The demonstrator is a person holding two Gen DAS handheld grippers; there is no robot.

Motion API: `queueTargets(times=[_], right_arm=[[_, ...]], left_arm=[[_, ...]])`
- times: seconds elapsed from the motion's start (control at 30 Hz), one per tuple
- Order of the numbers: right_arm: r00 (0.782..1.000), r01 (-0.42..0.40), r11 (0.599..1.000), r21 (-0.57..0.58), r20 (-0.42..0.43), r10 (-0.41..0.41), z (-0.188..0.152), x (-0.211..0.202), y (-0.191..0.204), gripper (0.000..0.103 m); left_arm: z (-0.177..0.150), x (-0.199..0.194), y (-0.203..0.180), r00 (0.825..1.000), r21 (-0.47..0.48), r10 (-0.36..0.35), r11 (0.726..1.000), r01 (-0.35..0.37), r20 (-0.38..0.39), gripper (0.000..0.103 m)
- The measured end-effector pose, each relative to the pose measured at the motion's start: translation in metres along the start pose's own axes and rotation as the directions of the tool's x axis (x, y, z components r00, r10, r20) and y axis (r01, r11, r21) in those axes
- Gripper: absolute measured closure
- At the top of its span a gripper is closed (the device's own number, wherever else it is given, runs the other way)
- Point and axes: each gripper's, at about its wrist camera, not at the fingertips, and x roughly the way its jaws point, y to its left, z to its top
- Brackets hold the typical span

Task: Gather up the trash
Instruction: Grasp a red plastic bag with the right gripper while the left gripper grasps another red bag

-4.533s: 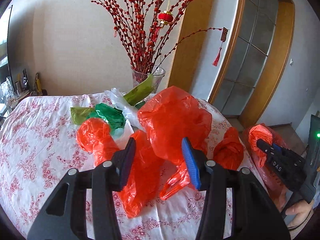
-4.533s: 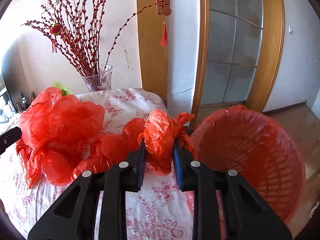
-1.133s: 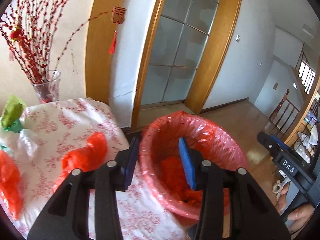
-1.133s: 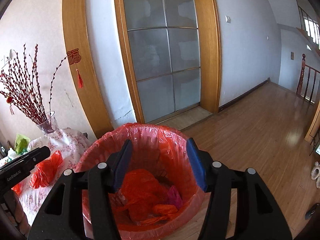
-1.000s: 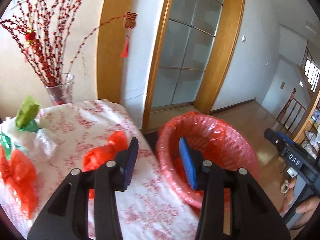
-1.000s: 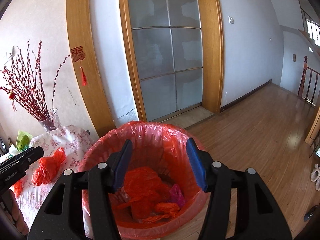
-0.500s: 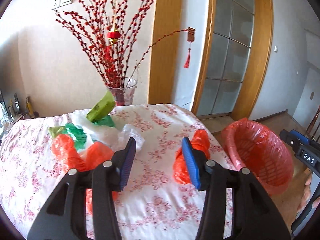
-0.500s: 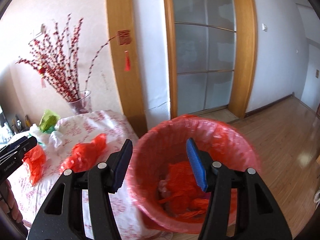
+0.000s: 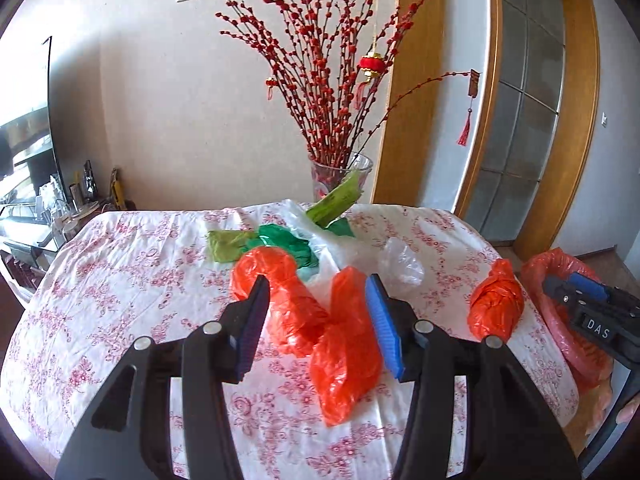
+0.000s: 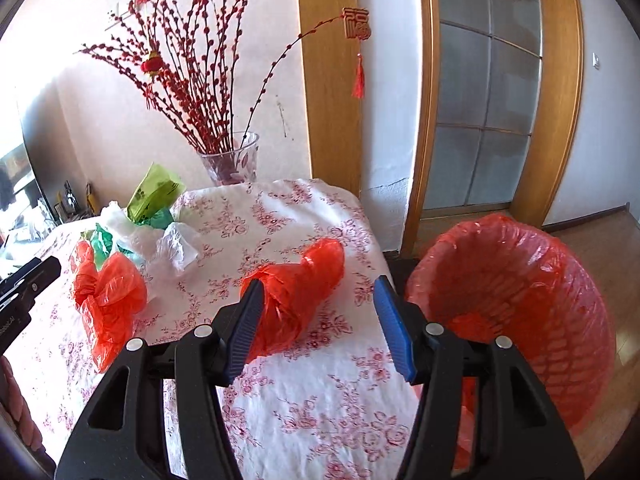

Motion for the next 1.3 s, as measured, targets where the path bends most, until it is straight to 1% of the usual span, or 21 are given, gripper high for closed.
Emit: queueTargets(times=[0.03, 0.17, 0.27, 0.43, 0.6, 0.7, 0.77, 0.87, 1.03, 1.2, 1.3], right_arm=[[1.000, -0.001, 1.000, -0.003, -0.005, 0.001, 0.000, 0.005, 0.004, 0.033], [0.999, -0.005, 1.000, 0.002, -0.046, 0.005, -0.001, 0.024, 0.017, 0.033], [0.997, 0.000, 1.000, 0.029, -0.082, 0.003, -0.002, 0.039, 0.018, 0.027], [0.990, 0.011, 0.998, 0.054, -0.139, -0.004, -0.006, 0.059, 0.018, 0.027], [0.986, -0.002, 0.999, 0.053, -0.165, 0.011, -0.010, 0.067, 0.021, 0.027], [0.984, -0.019, 0.998, 0.054, -0.176, 0.028, -0.011, 0.070, 0.023, 0.034], [0.982, -0.035, 0.998, 0.048, -0.182, 0.043, -0.011, 0.071, 0.025, 0.045], [0.984, -0.042, 0.999, 0.025, -0.173, 0.046, -0.012, 0.070, 0.030, 0.052], [0.987, -0.038, 0.999, 0.010, -0.158, 0.039, -0.014, 0.061, 0.028, 0.055], [0.988, -0.037, 0.999, 0.021, -0.149, 0.039, -0.015, 0.053, 0.020, 0.055], [0.988, -0.039, 0.999, 0.022, -0.145, 0.042, -0.016, 0.049, 0.018, 0.055]], left_arm=[[-0.001, 0.001, 0.005, 1.000, -0.006, 0.006, 1.000, -0.006, -0.004, 0.053], [-0.004, 0.004, 0.019, 1.000, -0.031, 0.025, 0.999, -0.025, -0.017, 0.053], [-0.007, 0.005, 0.027, 0.999, -0.048, 0.032, 0.998, -0.033, -0.024, 0.051], [-0.009, 0.006, 0.032, 0.999, -0.056, 0.029, 0.998, -0.031, -0.030, 0.049], [-0.013, 0.009, 0.033, 0.999, -0.056, 0.020, 0.998, -0.023, -0.041, 0.049], [-0.014, 0.013, 0.031, 0.999, -0.055, 0.008, 0.998, -0.011, -0.052, 0.049], [-0.016, 0.015, 0.028, 0.998, -0.055, -0.002, 0.998, -0.001, -0.061, 0.049], [-0.017, 0.019, 0.022, 0.997, -0.050, -0.019, 0.999, 0.016, -0.071, 0.049], [-0.018, 0.024, 0.014, 0.996, -0.039, -0.034, 0.999, 0.031, -0.085, 0.049], [-0.016, 0.039, 0.018, 0.992, -0.072, -0.046, 0.997, 0.037, -0.117, 0.049], [-0.015, 0.050, 0.021, 0.987, -0.096, -0.061, 0.994, 0.047, -0.149, 0.049]])
